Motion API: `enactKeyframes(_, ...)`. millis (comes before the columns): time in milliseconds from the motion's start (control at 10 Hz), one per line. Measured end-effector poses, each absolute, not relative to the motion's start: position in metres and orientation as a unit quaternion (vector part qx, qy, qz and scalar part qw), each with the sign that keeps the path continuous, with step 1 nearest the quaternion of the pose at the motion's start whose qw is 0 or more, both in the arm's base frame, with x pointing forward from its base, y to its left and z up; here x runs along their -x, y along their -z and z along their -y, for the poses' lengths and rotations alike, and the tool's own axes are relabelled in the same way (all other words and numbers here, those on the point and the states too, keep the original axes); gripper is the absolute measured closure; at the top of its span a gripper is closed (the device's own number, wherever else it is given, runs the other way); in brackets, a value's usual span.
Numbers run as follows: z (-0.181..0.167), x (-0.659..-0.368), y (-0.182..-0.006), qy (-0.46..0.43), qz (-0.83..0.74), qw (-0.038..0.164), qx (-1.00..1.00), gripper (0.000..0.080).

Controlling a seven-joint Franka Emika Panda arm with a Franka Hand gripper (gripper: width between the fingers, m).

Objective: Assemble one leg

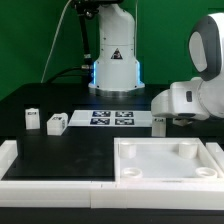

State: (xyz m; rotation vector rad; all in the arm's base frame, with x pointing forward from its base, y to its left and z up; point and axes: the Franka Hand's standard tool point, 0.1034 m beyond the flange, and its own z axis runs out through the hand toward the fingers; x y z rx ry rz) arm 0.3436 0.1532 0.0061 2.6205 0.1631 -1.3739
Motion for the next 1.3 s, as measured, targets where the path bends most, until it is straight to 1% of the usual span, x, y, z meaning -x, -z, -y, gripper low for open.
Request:
enactKeyframes(100,-0.1532,-0.3436,-0.0061,0.462,-0.055,0.089,-0.881,0.0654)
enactKeyframes(200,-0.1532,-0.3436,-0.0061,0.462,-0.055,0.089,-0.881,0.0767)
enactKeyframes(300,-0.1532,-0.3436,-0.0061,0.462,-0.055,0.089,-0.881,0.0789)
enactKeyframes(900,-0.1532,-0.3436,-0.0061,0.462,-0.055,0.089,-0.881,0.0798)
enactKeyframes(1000,-0.1532,-0.3436,-0.0061,0.462,-0.055,0.089,-0.881,0.0674)
enactKeyframes(1100,-0.1532,-0.3436,-0.0061,0.462,-0.055,0.089,-0.881,0.0674)
enactKeyframes(1200,-0.1532,-0.3436,-0.0061,0.462,-0.055,0.089,-0.881,0.0490)
enactKeyframes(1300,-0.1532,-0.3436,-0.0061,0.462,-0.055,0.089,-0.881,0.0355)
